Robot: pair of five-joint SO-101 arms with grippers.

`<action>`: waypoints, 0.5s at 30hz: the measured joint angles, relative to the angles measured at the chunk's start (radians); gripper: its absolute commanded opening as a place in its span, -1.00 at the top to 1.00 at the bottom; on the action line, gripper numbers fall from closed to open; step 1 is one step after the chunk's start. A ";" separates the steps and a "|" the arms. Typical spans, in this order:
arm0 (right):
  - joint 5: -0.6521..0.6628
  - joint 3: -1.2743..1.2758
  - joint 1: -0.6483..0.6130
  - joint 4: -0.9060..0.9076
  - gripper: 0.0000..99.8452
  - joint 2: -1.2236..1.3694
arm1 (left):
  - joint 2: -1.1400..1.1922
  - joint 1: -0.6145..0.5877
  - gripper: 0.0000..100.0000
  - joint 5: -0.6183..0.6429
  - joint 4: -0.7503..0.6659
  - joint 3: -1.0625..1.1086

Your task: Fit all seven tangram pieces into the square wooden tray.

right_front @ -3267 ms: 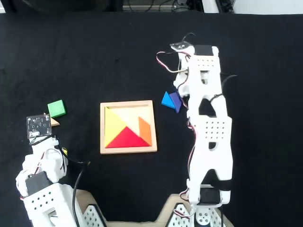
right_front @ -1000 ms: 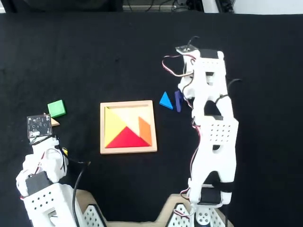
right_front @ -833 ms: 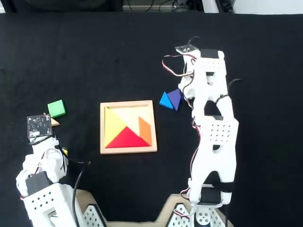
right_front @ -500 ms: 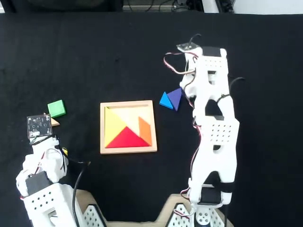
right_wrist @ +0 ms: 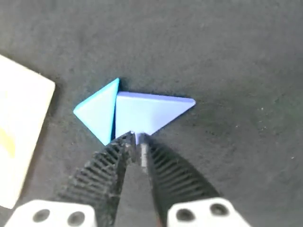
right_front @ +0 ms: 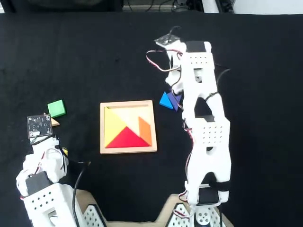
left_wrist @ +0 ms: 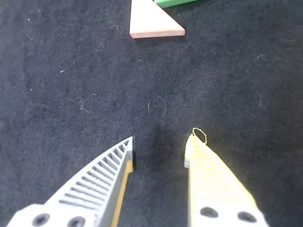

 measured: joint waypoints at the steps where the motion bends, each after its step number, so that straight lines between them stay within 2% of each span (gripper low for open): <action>1: -0.023 0.000 0.000 -0.003 0.59 0.000 | 0.000 0.000 0.64 0.000 0.000 0.000; 5: -0.094 0.000 -0.011 -0.003 0.59 0.000 | 0.000 0.000 0.64 0.000 0.000 0.000; 15: -0.114 0.048 -0.066 -0.015 0.59 0.009 | 0.000 0.000 0.64 0.000 0.000 0.000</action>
